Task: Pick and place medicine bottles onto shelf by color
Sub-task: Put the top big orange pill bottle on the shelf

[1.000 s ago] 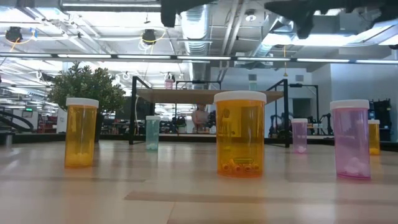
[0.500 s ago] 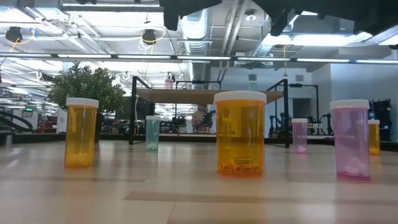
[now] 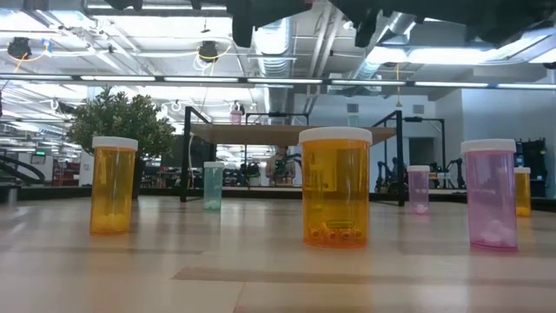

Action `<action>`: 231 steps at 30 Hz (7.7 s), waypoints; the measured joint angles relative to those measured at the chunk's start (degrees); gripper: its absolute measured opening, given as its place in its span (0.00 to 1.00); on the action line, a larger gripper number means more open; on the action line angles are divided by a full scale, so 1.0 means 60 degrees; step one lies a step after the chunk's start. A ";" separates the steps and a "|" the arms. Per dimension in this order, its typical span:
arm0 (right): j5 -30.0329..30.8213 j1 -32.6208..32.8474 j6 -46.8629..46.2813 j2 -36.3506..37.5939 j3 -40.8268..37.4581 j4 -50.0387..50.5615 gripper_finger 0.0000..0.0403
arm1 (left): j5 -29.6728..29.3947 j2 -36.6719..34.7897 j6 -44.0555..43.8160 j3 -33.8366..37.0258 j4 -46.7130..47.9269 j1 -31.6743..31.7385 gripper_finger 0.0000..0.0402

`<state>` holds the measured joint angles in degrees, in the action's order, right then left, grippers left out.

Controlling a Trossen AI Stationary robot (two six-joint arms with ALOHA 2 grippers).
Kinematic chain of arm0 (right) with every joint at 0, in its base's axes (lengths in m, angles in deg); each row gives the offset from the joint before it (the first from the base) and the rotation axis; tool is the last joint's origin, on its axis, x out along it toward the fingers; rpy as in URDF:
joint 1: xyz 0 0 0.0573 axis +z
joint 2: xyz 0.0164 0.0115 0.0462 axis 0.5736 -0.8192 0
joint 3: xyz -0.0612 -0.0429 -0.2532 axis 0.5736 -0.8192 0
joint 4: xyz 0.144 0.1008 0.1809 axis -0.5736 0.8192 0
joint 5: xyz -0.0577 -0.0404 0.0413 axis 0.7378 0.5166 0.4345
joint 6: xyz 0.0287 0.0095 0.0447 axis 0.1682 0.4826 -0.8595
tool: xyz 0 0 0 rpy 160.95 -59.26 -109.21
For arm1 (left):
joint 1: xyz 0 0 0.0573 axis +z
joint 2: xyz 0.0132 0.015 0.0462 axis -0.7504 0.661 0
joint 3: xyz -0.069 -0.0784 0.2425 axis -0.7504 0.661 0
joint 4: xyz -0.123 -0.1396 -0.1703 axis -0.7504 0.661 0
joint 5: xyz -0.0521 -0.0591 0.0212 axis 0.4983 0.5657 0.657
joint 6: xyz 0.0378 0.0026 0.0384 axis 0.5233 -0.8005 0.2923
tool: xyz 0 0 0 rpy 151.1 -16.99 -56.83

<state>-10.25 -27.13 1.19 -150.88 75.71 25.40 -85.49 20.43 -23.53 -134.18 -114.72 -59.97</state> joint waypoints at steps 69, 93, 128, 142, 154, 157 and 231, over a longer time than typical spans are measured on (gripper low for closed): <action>-0.2011 -0.0556 -0.0837 0.0255 0.2038 0.5418 0.81 | 0.0732 0.0004 -0.0750 -0.0002 0.1791 -0.0173 0.39; -0.3183 -0.0901 -0.0350 -0.1064 0.4011 0.7630 0.83 | 0.0678 0.0000 -0.0893 -0.0002 0.1800 -0.0104 0.39; -0.3486 -0.1332 0.0004 -0.0692 0.4030 0.7908 0.51 | 0.0253 -0.0210 -0.1757 -0.0006 0.2148 0.0025 0.45; -0.3531 -0.2017 0.0299 -0.0286 0.4001 0.8254 0.50 | -0.0560 -0.1612 -0.1562 -0.0009 0.3700 -0.0006 0.66; -0.2729 -0.3156 0.1038 0.1260 0.3029 0.8751 0.50 | -0.1420 -0.2044 -0.0863 -0.0009 0.3841 -0.0548 0.66; -0.2349 -0.3603 0.1032 0.1687 0.2193 0.8065 0.50 | -0.1424 -0.2026 -0.0867 -0.0006 0.4003 -0.0548 0.67; 0.0539 -0.6460 0.1679 0.0951 -0.0370 0.5434 0.69 | -0.1515 -0.2018 -0.1042 -0.0002 0.4365 -0.0541 0.67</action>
<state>-7.02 -65.89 11.26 -145.17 73.49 58.00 -94.59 8.33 -29.78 -134.19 -88.54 -63.21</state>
